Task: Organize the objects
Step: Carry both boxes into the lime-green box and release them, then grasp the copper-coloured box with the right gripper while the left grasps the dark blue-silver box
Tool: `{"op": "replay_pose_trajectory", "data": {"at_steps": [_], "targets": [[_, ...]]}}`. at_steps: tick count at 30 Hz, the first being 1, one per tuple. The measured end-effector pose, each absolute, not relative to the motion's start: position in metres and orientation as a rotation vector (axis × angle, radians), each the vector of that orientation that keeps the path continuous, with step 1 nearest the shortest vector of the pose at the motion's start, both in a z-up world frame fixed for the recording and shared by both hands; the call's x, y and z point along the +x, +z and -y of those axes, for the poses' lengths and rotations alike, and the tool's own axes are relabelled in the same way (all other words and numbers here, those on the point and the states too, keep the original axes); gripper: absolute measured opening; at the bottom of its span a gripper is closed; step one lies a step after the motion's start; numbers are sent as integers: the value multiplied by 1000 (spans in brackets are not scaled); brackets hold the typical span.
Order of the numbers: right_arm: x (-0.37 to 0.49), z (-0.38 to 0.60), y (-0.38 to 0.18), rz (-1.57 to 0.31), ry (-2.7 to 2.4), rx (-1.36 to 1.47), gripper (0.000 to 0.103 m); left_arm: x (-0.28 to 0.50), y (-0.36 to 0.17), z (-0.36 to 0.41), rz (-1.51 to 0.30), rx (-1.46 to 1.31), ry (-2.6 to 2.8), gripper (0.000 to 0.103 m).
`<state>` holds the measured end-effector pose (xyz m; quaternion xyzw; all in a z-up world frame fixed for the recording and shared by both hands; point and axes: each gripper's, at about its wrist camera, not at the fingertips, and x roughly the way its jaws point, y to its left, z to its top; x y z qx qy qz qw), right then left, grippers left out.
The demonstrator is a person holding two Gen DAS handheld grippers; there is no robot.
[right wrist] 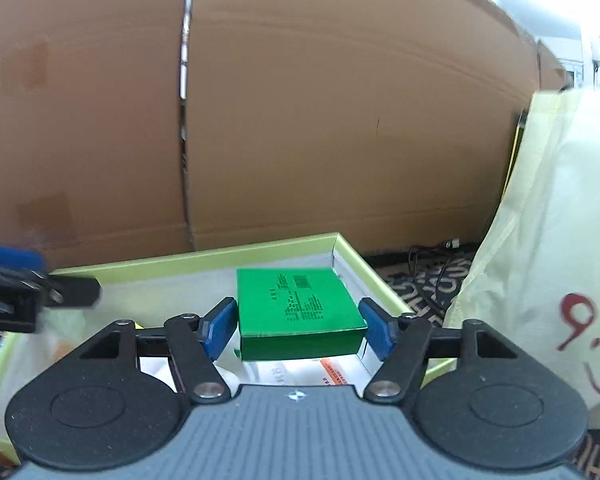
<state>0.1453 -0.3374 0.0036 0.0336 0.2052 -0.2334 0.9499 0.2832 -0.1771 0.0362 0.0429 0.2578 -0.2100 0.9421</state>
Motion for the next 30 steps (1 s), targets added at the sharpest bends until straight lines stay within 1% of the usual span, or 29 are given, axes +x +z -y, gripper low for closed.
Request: {"op": "replay_pose_trajectory", "data": {"at_steps": [1,3,6,12,15,22,26,30], "targets": [[149,341,-1,-437,-480,76,78,282,36,176,-520,90,-437,103],[153,346,-8,-465,-508,88,79,278,36,174,-525,114,-451,103],[147,344,-8,-442,-503,105,85,266,38,172,-497,144,-439,103],[120,320,9,-383,-472,100,86,227,53,154,-466,135,-426,103],[106,306,19,-345,-468,97,92,204,62,137,-457,108,-407,103],[65,256,36,-262,-393,126,96,154,68,81,-487,56,-328,103],[47,229,31,-233,-387,154,96,127,57,44,-492,58,-271,103],[31,197,21,-244,-327,179,96,111,37,-2,-536,-6,-209,103]]}}
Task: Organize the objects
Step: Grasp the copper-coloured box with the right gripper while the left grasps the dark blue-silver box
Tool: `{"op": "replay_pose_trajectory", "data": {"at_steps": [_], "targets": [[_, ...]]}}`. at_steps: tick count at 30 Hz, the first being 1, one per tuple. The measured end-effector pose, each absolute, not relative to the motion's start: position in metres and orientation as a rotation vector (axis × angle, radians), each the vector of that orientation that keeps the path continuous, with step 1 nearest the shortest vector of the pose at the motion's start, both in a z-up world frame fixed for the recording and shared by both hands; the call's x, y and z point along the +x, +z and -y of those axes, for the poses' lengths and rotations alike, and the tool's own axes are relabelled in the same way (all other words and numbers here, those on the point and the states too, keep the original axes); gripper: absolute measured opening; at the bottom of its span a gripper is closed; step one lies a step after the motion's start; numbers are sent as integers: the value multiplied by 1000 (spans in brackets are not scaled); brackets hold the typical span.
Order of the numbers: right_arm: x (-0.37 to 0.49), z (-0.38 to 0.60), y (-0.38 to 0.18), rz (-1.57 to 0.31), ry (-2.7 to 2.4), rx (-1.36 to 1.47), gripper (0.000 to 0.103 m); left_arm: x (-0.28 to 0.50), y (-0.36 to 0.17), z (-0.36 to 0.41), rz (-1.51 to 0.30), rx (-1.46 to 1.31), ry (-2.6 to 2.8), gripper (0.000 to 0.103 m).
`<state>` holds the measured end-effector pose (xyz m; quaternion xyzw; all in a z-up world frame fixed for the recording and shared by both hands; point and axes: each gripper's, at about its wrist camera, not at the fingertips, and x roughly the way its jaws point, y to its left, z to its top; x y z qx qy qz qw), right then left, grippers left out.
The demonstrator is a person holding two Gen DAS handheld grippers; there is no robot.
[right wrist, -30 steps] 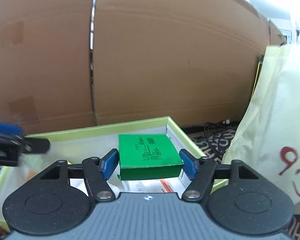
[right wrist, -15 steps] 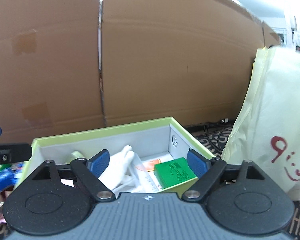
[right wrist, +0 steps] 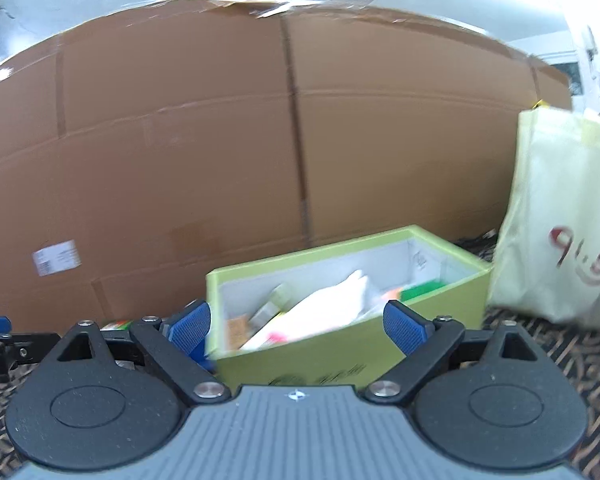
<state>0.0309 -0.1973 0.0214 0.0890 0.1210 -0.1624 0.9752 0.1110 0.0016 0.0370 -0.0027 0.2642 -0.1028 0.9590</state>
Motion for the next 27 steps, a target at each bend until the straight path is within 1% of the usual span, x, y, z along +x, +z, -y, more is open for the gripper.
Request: {"op": "replay_pose_trajectory", "data": {"at_steps": [8,17,20,22,27], "targets": [[30,140,-7,-344,-190,206,96,86,1,-61,-612,-34,-117,103],[36,106,-33,-413,-115,170,95,72,-20,-85,-650,-95,-111,103],[50,100,-35,-419,-68,128,89,72,-20,-90,-654,-125,-122,103],[64,95,-35,-425,-36,70,80,73,-19,-93,-650,-142,-127,103],[115,88,-39,-442,-34,-81,76,79,-9,-94,-631,-165,-147,103]]}}
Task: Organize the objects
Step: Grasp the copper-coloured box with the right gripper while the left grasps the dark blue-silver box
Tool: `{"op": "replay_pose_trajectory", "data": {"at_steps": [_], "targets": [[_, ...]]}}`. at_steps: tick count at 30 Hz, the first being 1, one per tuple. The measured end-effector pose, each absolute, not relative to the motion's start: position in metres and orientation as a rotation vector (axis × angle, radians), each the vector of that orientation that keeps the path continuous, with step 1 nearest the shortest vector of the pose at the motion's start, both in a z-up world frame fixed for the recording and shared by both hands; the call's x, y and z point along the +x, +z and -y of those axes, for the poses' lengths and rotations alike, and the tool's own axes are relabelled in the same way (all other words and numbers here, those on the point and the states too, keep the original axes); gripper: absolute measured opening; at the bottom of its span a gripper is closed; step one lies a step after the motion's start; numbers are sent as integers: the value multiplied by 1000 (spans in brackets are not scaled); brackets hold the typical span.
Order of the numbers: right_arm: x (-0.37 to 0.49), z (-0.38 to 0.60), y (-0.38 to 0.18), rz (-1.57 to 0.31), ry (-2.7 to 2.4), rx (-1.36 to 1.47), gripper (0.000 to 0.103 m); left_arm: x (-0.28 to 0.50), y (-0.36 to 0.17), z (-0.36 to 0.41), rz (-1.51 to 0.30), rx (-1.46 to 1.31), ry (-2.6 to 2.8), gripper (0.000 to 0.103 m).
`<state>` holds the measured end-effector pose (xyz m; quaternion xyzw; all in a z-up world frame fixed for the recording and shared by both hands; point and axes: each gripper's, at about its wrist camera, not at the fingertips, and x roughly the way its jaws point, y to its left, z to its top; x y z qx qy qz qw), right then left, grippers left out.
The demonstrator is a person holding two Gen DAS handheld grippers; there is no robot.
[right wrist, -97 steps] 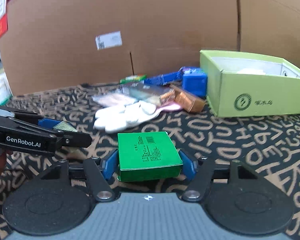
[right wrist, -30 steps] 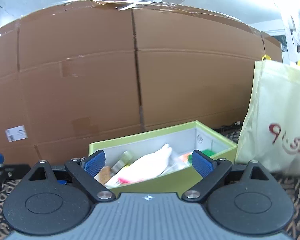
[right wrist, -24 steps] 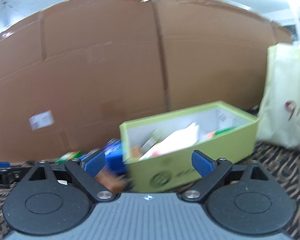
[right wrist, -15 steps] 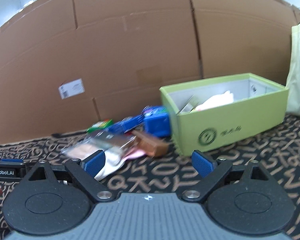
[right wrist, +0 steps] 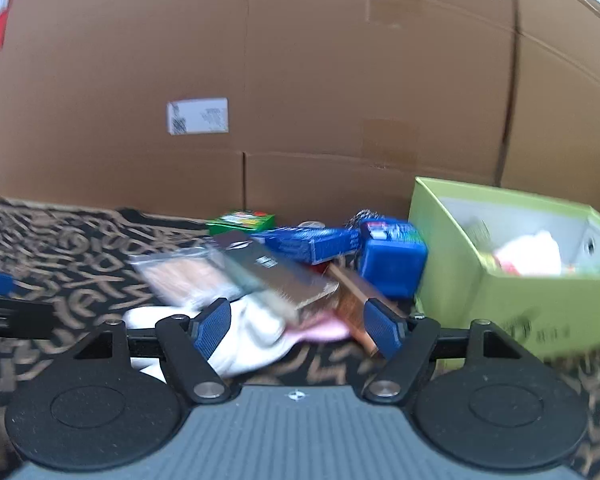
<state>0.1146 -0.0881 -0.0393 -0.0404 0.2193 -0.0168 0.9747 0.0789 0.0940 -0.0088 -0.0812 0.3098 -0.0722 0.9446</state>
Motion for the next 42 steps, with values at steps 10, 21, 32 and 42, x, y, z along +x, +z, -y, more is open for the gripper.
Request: {"op": "replay_pose_trajectory", "data": {"at_steps": [10,21,32,42], "targets": [[169,86,-49,-502,35,-167,76,146,2,-69,-649,-153,-211,103],[117,71,-45,-524,246,-49,50,172,-18,-57,-720,-121,-205,103],[137,107,-39,-480,-54,-133,53,215,-36,-22,-770,-23,-174,85],[188,126,-52,-652,-106,-95,40,198,-34,-38,-765,82,-280,46]]}}
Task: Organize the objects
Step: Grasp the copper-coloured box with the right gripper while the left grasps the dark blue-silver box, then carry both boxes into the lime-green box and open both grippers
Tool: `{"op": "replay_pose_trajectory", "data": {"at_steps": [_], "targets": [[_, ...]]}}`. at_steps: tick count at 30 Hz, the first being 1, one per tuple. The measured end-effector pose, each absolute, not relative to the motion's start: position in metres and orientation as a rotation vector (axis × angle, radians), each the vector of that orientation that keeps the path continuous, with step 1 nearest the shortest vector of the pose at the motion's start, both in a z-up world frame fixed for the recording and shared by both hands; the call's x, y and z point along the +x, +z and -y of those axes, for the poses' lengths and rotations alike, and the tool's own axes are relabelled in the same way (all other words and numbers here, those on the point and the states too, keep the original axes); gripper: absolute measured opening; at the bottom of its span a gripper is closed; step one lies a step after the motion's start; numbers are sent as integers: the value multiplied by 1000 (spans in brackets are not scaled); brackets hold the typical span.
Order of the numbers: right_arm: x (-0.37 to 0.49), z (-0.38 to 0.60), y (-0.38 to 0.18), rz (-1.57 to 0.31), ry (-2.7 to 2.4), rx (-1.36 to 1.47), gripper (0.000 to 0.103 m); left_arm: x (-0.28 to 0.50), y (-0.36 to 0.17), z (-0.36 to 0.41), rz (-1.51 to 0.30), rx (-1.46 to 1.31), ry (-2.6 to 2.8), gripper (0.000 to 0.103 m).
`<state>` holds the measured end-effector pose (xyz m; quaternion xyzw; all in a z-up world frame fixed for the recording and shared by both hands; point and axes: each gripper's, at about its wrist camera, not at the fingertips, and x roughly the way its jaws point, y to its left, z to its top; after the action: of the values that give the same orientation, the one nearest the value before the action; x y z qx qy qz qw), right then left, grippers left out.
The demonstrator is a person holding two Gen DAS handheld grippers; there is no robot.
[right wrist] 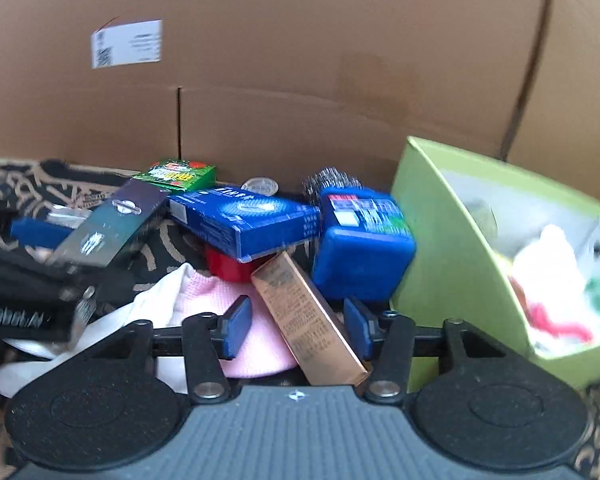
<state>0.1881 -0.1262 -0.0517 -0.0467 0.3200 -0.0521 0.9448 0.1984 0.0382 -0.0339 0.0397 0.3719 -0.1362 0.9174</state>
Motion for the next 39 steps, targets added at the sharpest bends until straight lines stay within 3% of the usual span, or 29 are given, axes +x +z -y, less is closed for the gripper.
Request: {"op": "replay_pose_trajectory", "data": {"at_steps": [3,14,16,19,22,27,33,35,37,39], "targets": [[166,127,-49,-650,-118,-82,28,178,-26,-53,-769,49,-325,40],[58,106,-51,-682,115,206,28,81,-22,-68,-771,49,-428,42],[50,93,-51,-665,77,142,34,77,-22,-62,-744,88,-383,51],[39,77,-49,-629,26,35,49,81,-22,-57,-745,88,-376,53],[30,70,-48,-605,36,-13,50,85,-25,-54,-757,89,-374,48],[27,75,-48,-603,28,-14,49,86,-32,-55,-769,98,-349,51],[32,74,-54,-614,14,13,37,91,-35,-56,-775,76,-335,54],[33,74,-57,-615,12,15,28,91,-36,-55,-770,82,-331,54],[33,75,-59,-609,14,22,28,89,-35,-55,-764,91,-334,39],[33,77,-59,-604,13,38,28,87,-34,-57,-766,79,-333,39]]}}
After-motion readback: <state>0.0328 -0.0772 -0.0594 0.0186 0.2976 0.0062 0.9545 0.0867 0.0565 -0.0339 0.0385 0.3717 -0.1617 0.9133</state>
